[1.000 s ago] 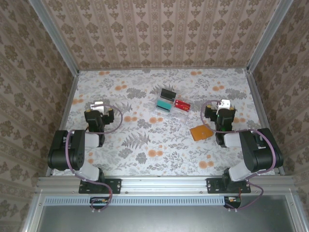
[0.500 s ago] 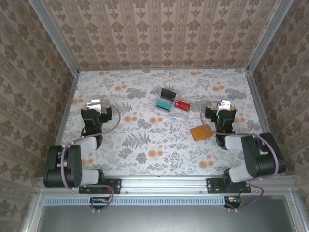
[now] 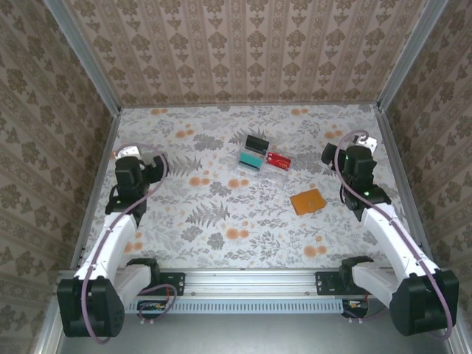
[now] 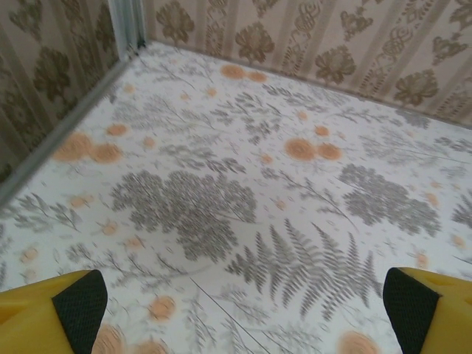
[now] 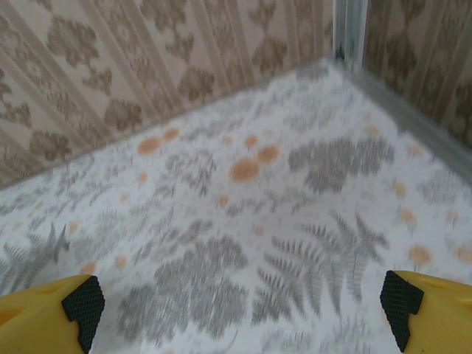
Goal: Take the credit cards out of the card holder
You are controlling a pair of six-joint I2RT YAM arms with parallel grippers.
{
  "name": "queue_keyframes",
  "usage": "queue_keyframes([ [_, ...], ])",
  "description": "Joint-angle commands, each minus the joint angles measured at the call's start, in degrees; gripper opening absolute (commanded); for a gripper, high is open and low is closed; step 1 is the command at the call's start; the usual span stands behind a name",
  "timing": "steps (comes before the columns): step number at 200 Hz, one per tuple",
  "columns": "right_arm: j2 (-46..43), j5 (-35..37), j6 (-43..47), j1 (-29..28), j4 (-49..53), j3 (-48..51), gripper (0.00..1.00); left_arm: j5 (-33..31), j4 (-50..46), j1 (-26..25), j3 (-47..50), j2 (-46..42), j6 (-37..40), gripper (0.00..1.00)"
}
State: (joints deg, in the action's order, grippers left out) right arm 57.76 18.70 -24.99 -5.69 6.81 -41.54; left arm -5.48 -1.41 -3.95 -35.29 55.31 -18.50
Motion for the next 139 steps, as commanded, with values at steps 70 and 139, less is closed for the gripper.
queue_keyframes([
  [70, 11.0, -26.1, -17.4, -0.7, 26.0, -5.4, 1.00, 12.6, -19.5, -0.4, -6.0, -0.5, -4.8, 1.00],
  [139, 19.0, -24.6, -18.0, -4.4, 28.3, -6.9, 0.94, 13.7, -19.3, -0.4, -5.0, -0.6, -4.5, 1.00],
])
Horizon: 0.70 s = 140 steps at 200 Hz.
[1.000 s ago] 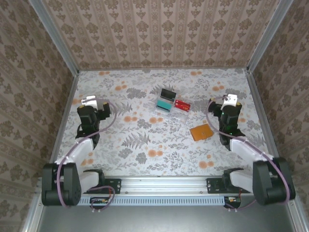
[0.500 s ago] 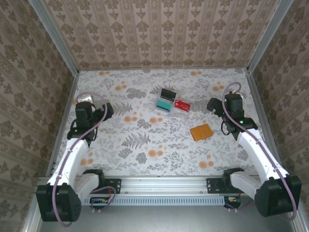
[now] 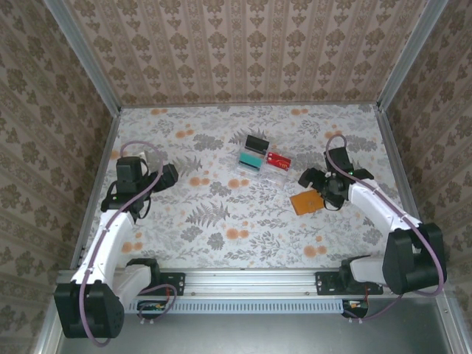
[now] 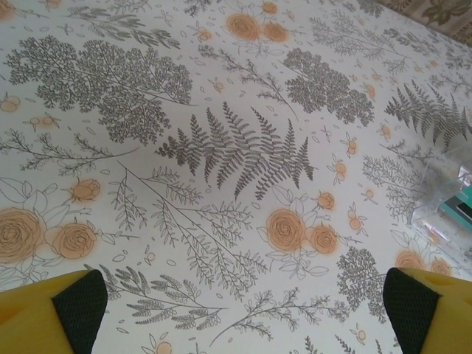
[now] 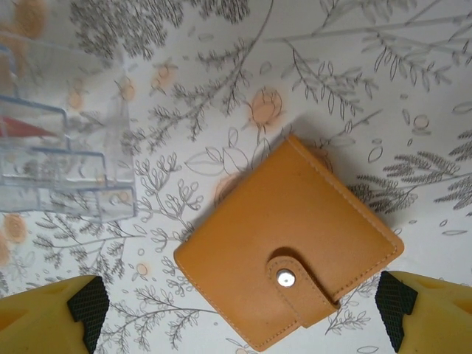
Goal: Take the credit cards out of the card holder
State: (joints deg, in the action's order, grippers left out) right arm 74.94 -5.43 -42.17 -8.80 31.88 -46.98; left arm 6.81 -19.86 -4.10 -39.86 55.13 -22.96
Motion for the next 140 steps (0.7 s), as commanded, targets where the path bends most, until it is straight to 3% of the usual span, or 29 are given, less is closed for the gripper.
queue_keyframes([
  [1, 1.9, -0.4, -0.8, -1.3, 3.3, -1.5, 0.94, 1.5, -0.8, -0.3, -0.4, -0.4, -0.1, 1.00],
  [32, 5.8, 0.8, 0.1, -3.4, 5.2, -2.8, 0.86, 1.9, -0.8, -0.3, -0.3, -0.1, -0.2, 1.00],
  [101, 13.9, 4.0, 2.4, -6.4, 4.9, -4.8, 0.82, 4.0, -1.1, -0.5, -0.6, 1.8, -0.6, 1.00],
  [140, 21.2, 6.3, 4.6, -15.1, 7.9, -9.0, 0.79, 5.5, -1.8, -1.7, -1.0, 4.4, -0.9, 1.00],
])
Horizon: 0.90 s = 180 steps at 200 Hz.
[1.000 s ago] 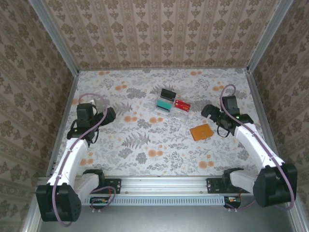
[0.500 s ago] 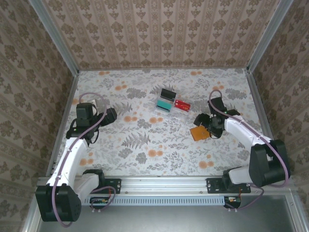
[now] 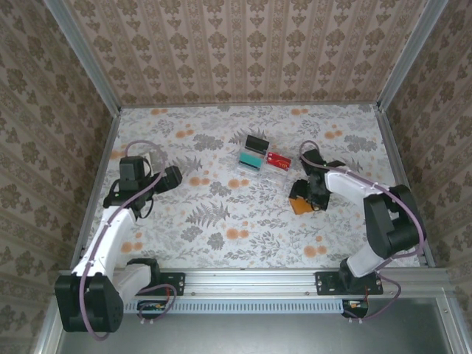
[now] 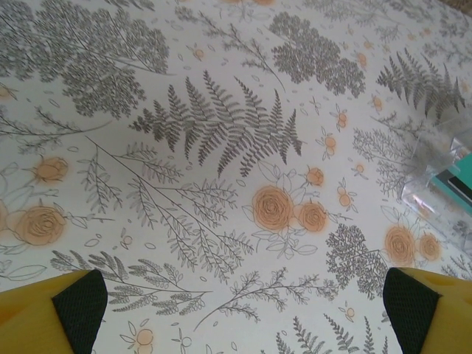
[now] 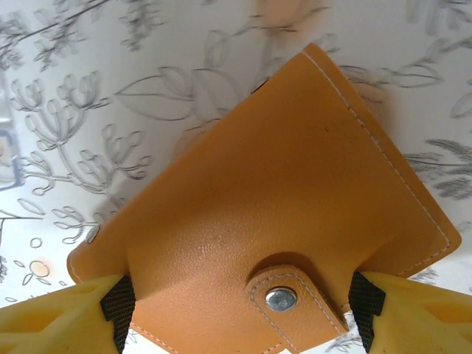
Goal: Take the credit cards out of the card holder
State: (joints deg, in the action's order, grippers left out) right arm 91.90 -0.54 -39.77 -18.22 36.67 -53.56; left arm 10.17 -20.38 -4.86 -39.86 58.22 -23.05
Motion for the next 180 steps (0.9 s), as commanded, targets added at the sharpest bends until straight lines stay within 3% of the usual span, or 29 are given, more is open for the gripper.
queue_keyframes([
  [1, 4.4, 1.5, 2.2, -6.0, 3.1, -2.5, 0.79, 2.2, -1.3, -1.0, -1.0, 1.4, -0.8, 1.00],
  [70, 9.5, 1.4, 5.1, -28.3, 6.0, -7.3, 0.78, 5.8, -0.9, -4.7, -0.2, 5.2, -3.5, 1.00],
  [87, 9.3, 0.5, 6.3, -31.4, 5.7, -9.8, 0.78, 7.7, -0.1, -6.4, 0.2, 6.6, -4.6, 1.00],
  [132, -0.8, -1.4, -0.1, -27.4, 2.4, -8.9, 0.82, 12.9, 4.7, -14.5, 1.3, 11.5, -11.1, 0.99],
  [180, -4.7, -9.4, -10.9, -21.4, -5.4, 0.3, 0.72, 19.7, 12.2, -25.8, 0.7, 20.8, -18.9, 0.81],
])
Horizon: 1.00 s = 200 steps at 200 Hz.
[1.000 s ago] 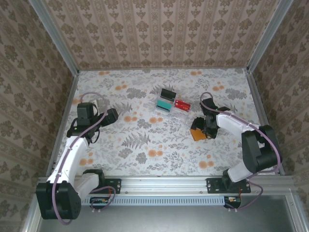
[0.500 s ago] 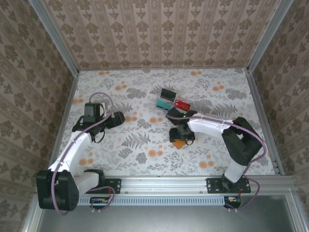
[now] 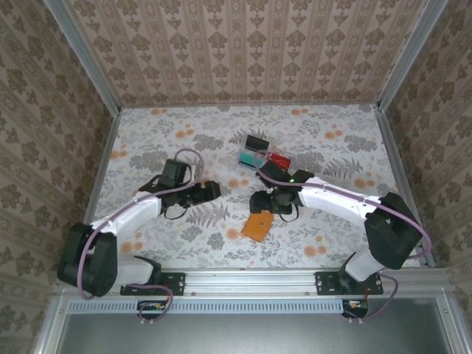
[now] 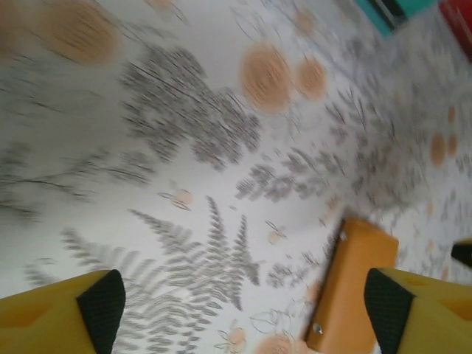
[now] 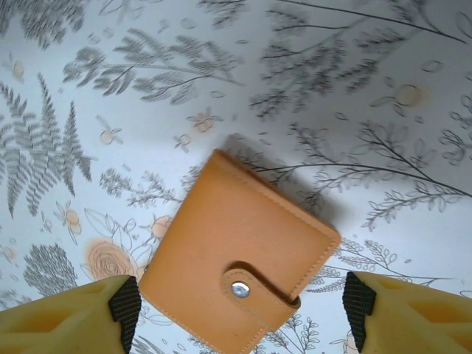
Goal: Take the credit cards out of the card holder
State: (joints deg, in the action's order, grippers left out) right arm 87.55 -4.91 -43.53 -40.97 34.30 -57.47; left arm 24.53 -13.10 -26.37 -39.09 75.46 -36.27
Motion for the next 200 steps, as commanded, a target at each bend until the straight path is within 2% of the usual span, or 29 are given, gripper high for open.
queue_keyframes([
  [1, -0.3, -5.1, -7.3, 1.4, -3.1, 4.4, 0.71, 5.5, 5.1, -4.5, -0.1, 3.8, -5.8, 0.80],
  [38, 1.6, -6.1, -9.5, 2.0, -3.2, 5.6, 0.55, 7.0, 6.6, -10.1, -2.2, 9.5, -8.1, 0.64],
  [53, 2.7, -5.5, -9.5, 2.1, -2.8, 5.5, 0.52, 7.5, 6.9, -11.2, -2.6, 11.2, -8.6, 0.59],
  [85, 5.0, -5.8, -8.8, 2.3, -3.2, 4.8, 0.49, 11.4, 9.9, -12.5, -2.7, 14.3, -10.0, 0.52],
  [117, 8.1, -7.7, -6.8, 2.3, -6.3, 3.5, 0.47, 14.5, 11.1, -13.7, -3.0, 16.3, -10.7, 0.50],
  [174, 12.2, -11.0, 0.2, 2.4, -8.1, -1.9, 0.45, 14.9, 13.7, -15.1, -1.6, 18.6, -13.6, 0.44],
  [200, 10.0, -7.4, 1.8, 2.6, -3.9, -3.0, 0.47, 14.5, 14.4, -15.2, -0.6, 18.7, -14.6, 0.42],
])
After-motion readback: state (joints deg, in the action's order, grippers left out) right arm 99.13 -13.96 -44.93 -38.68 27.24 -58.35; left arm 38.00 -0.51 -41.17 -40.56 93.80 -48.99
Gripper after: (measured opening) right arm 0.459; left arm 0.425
